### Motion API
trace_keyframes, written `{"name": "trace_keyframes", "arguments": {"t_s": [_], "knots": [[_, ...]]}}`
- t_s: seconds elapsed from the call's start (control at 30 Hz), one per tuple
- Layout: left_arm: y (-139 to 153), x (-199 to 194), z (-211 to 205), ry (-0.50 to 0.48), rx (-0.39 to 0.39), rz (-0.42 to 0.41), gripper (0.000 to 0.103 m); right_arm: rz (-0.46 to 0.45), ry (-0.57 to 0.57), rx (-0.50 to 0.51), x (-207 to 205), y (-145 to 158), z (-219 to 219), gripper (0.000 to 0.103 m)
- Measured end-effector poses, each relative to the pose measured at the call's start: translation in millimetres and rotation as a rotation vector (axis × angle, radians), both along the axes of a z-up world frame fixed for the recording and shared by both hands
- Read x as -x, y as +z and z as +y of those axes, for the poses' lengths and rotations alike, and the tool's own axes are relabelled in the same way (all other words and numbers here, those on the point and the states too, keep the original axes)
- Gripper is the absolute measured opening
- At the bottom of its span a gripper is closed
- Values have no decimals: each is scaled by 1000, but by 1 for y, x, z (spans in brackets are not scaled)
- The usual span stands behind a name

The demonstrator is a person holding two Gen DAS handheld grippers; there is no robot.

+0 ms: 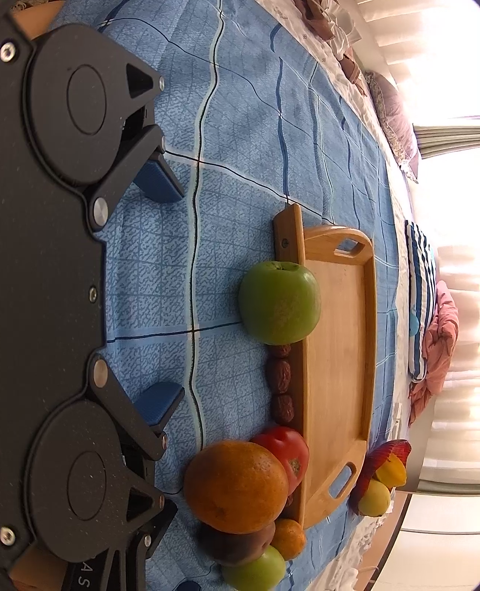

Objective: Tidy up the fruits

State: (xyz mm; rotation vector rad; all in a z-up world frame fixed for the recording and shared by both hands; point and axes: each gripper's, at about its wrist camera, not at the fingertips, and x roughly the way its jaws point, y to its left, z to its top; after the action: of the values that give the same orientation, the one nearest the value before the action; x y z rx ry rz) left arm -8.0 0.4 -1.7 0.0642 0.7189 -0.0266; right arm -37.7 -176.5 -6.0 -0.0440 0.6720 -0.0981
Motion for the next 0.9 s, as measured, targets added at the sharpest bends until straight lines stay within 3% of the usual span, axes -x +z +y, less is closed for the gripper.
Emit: {"name": "trace_keyframes", "arguments": {"t_s": [0.2,0.4,0.6,0.9], "knots": [[5,0,1,-8,6,-6,103,-84,13,12,9,-5,0,103],[23,1,6,-60,65,-70,97,-134,78,-16,20,7,3,100],[37,-16,4,-69,54,-107,85,-216,171,83,29,13,26,90],[34,-41,-3,-50,34,-102,72,-256,237,101,13,17,43,83]]}}
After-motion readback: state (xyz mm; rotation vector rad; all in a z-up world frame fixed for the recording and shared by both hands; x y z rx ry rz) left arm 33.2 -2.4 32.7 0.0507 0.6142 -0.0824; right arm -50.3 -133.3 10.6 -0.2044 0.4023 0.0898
